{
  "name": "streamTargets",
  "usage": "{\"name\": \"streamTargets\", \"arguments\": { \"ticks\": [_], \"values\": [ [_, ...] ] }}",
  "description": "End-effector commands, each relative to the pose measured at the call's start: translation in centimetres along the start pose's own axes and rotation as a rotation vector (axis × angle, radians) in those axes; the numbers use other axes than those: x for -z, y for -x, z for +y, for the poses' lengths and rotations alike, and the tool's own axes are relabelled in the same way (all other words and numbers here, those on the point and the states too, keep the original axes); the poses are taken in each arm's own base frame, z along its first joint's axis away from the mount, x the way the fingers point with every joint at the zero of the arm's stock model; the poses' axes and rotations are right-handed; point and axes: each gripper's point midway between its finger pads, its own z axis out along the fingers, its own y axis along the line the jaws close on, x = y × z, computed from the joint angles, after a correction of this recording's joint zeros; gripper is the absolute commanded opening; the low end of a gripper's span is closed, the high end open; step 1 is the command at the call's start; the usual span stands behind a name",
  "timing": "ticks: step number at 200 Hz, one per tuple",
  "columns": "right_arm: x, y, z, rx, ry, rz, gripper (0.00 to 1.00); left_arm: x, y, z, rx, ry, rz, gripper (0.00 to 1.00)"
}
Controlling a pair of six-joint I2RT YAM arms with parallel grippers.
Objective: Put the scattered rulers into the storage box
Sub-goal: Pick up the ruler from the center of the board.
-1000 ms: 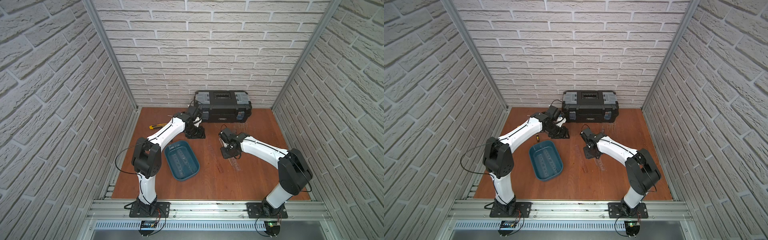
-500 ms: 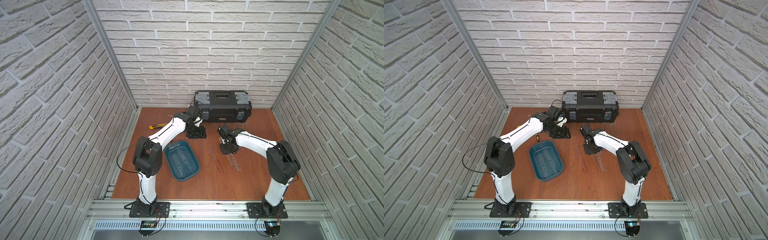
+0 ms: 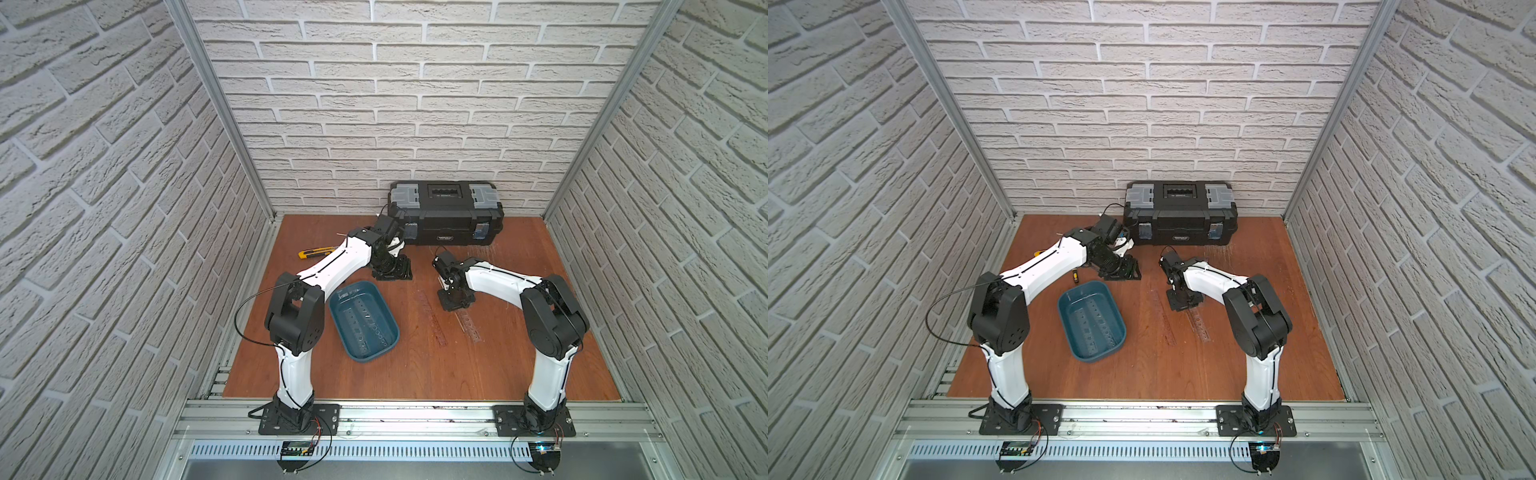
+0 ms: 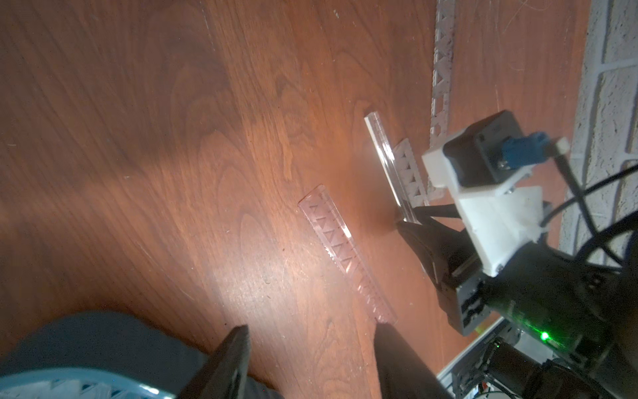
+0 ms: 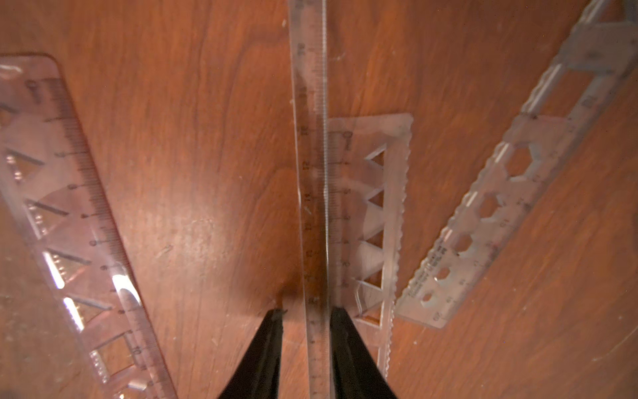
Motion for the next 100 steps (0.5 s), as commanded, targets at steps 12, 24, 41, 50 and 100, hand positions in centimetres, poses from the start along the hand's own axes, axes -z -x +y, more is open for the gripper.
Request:
{"name": "streamTargets", "arguments": {
  "ticks": [12, 24, 41, 50, 100],
  "values": [
    [0.1, 1.0, 0.1, -0.002, 0.018, -0.023, 0.27, 1.3, 0.1, -0.5, -0.008, -0.021, -0.029, 0.62],
    [-0.1, 0.8, 0.2, -0.002, 0.02, -0.016, 0.25, 1.3, 0.0, -0.5, -0.008, -0.021, -0.029, 0.62],
    [-0.4, 0.6, 0.2, -0.002, 0.02, -0.009, 0.22, 1.4, 0.1, -0.5, -0.01, -0.023, -0.031, 0.62],
    [-0.5, 0.5, 0.2, -0.005, 0.02, -0.007, 0.2, 1.5, 0.0, -0.5, -0.011, -0.021, -0.032, 0.62],
    [0.5, 0.7, 0.4, -0.014, 0.047, -0.027, 0.13, 2.7, 0.0, -0.5, -0.012, -0.022, -0.055, 0.62]
  ]
}}
